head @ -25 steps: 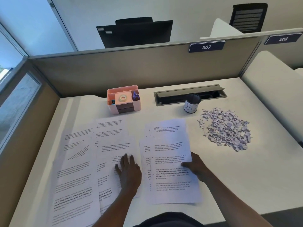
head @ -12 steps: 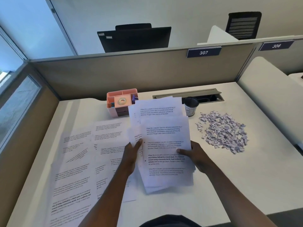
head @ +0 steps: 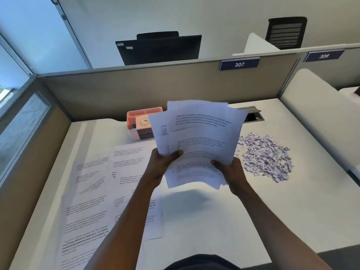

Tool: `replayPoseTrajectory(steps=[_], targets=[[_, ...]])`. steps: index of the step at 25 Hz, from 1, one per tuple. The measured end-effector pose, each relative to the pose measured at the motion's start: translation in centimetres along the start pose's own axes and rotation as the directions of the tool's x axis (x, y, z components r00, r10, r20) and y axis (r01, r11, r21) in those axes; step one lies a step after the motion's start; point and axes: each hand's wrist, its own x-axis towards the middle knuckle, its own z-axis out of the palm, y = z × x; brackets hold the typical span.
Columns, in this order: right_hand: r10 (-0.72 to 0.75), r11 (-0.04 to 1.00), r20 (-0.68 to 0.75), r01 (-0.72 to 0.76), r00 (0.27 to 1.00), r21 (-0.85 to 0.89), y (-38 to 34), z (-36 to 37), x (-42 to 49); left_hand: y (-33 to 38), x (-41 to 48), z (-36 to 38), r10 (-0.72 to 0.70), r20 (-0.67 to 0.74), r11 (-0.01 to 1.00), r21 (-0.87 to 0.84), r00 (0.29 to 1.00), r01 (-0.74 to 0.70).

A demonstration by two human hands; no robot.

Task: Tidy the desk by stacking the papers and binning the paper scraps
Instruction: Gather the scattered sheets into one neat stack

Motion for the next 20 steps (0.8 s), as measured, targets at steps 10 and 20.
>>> replayPoseTrajectory(steps=[10, 20], targets=[[0.027, 0.993, 0.014, -0.028, 1.000, 0.114, 0.1, 1.1, 0.0, -0.4, -0.6, 0.5, 0.012, 0.005, 0.999, 0.044, 1.000, -0.012], [0.011, 0.993, 0.143, 0.006, 0.990, -0.119, 1.0, 0.8, 0.8, -2.5, -0.6, -0.6, -0.037, 0.050, 0.996, 0.082, 0.998, 0.033]])
